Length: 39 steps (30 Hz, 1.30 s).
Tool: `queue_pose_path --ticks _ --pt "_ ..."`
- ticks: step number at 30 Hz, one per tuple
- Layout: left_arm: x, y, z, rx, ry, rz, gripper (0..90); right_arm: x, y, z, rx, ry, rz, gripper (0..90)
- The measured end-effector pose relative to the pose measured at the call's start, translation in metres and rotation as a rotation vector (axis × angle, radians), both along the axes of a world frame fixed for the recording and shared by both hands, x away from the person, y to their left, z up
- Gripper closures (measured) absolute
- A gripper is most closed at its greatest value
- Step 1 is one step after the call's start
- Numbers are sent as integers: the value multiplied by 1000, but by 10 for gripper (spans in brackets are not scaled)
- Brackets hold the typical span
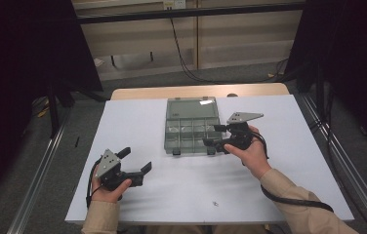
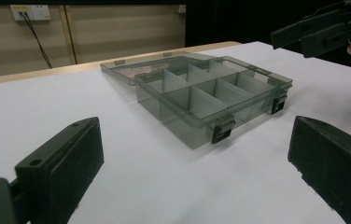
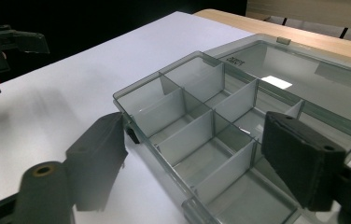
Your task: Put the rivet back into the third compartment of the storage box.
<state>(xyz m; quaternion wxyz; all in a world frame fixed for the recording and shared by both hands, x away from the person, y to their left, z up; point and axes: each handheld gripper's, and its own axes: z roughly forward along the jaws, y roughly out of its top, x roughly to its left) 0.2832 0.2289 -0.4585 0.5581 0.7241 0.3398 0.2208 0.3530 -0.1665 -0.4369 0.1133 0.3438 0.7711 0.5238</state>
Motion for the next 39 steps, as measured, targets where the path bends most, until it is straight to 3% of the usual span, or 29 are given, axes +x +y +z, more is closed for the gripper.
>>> queue_pose_path --ticks 14,39 --pt "-3 2 0 4 2 5 32 -25 -5 -1 -14 -16 38 153" --pt "-4 1 0 3 1 11 32 -70 -20 -13 -8 9 93 115"
